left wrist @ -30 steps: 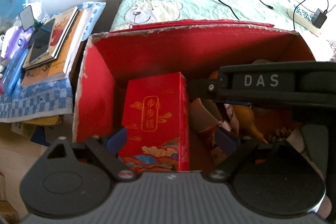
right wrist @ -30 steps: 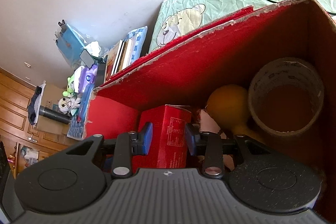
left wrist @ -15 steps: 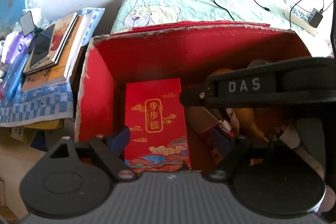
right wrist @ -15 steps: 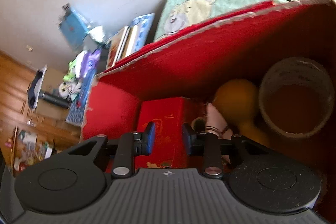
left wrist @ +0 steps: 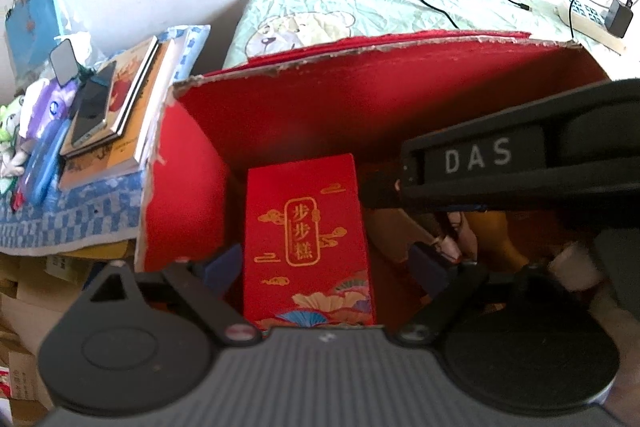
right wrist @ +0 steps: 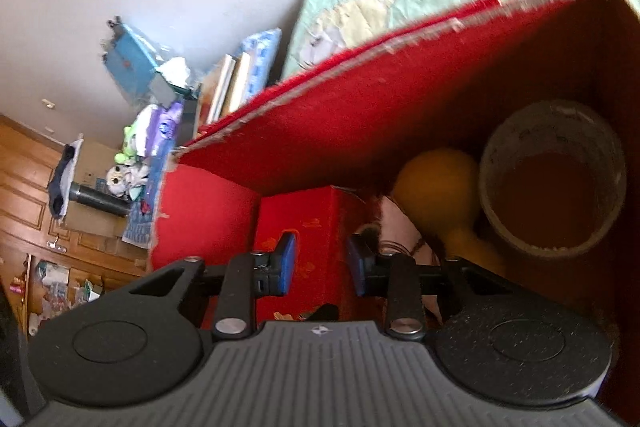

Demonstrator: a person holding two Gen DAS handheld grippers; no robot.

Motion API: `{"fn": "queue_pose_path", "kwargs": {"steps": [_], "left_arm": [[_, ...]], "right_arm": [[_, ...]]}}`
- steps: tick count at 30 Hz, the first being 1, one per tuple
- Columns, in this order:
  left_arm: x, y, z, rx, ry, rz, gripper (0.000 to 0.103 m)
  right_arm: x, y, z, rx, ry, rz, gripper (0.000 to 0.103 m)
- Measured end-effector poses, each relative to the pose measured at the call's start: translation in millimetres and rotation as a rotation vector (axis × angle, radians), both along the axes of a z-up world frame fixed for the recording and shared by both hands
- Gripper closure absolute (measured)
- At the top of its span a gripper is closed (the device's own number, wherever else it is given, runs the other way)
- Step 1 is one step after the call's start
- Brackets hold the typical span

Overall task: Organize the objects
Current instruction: 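Open the right tool to release the gift box inside the box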

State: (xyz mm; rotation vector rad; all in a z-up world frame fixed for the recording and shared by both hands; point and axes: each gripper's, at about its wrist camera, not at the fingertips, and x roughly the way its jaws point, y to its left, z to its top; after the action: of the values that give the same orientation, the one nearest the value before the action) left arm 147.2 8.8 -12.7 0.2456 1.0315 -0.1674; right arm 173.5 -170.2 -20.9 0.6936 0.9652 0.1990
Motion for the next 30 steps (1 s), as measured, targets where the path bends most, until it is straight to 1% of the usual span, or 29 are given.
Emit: {"fn": "queue_pose_path", "kwargs": {"steps": [4,11,15,17,20,25,27,28,30], "left_arm": [[1.0,-2.0,-0.9,0.005,-0.001,-0.004,0.010],[1.8,-3.0,-0.9,0.002,-0.002,-0.001,0.009],[0.6,-1.5,1.4,-0.004,-0.011,-0.001,0.010],[-2.3,-1.4,5.1,-0.003,-0.028,-0.005,0.011],[-6.6,-0.3,12.2,-0.006,-0.051,-0.005,0.011],[-16.2,0.6,22.9,-0.003,-0.083,-0.005,0.010],[-23.3,1.0,28.1,0.002,-0.102,-0.007,0.010],[-26.8,1.2,30.8,0.004,-0.112,-0.008,0.010],[-34.1,2.2,36.3,0.004,-0.127,-0.011,0.010]], "right_arm": [[-2.8,-1.4,3.1,-0.011,-0.022,-0.022,0.070],[-5.8,-1.7,7.6,-0.029,-0.061,-0.062,0.070],[-12.3,-4.5,10.4,-0.051,-0.065,-0.121,0.070],[-18.7,-5.9,14.1,-0.079,-0.078,-0.157,0.070],[-27.3,-2.9,21.1,-0.149,-0.093,-0.164,0.070],[-46.8,5.0,36.3,-0.235,-0.146,-0.189,0.070],[-55.5,7.2,42.4,-0.282,-0.165,-0.209,0.067],[-60.9,7.8,45.7,-0.302,-0.175,-0.217,0.063],[-69.8,7.0,49.0,-0.328,-0.186,-0.228,0.063]]}}
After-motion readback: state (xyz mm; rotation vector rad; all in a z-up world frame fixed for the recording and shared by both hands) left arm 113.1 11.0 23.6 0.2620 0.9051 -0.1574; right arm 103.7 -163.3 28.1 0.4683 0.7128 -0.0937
